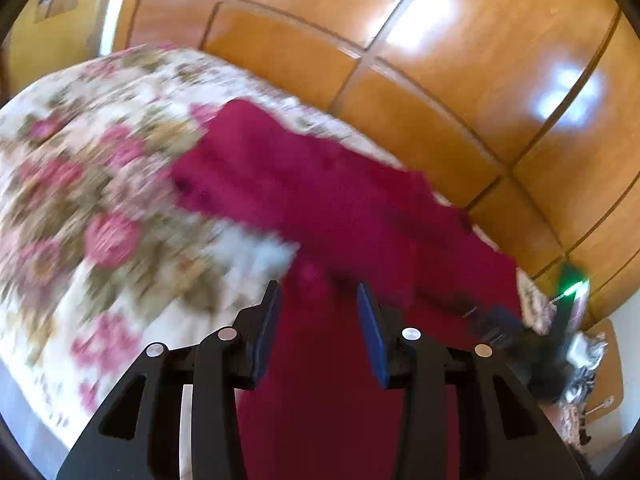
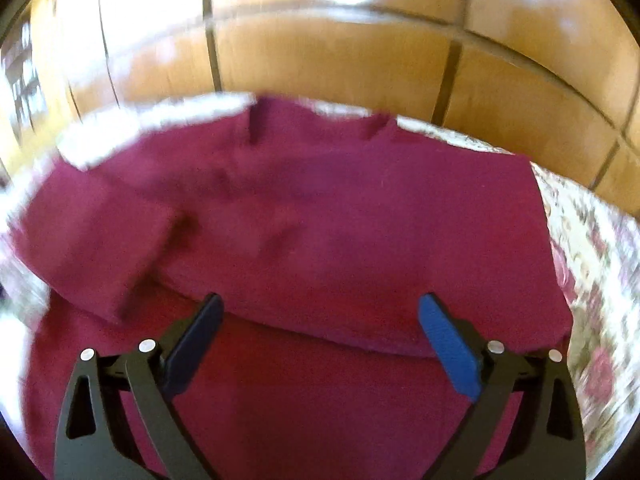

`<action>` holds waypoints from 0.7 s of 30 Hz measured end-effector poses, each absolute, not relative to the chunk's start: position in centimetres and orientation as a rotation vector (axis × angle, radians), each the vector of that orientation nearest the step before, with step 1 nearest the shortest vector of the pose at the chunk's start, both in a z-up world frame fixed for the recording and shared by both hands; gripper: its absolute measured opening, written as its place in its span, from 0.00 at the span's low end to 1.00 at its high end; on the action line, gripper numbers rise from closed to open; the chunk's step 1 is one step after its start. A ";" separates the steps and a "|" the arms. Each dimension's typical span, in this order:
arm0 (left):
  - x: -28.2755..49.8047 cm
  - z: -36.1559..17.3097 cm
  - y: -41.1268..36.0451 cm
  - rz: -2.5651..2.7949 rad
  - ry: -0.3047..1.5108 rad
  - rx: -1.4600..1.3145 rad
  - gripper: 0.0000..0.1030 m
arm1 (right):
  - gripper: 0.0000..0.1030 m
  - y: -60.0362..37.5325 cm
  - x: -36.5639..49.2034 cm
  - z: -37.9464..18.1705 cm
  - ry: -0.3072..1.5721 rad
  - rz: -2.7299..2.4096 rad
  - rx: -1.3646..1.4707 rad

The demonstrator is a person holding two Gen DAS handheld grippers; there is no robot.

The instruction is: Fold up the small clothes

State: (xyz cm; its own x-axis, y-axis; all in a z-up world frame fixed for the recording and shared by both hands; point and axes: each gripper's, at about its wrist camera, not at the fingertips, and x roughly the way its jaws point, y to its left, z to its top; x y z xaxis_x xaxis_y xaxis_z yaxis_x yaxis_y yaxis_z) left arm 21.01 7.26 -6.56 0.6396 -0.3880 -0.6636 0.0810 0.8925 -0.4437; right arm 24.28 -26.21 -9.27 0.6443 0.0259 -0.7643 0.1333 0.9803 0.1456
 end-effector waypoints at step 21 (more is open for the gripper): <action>16.4 -8.9 3.7 -0.279 0.833 -0.183 0.37 | 0.05 -16.9 26.2 -5.1 0.849 0.190 0.073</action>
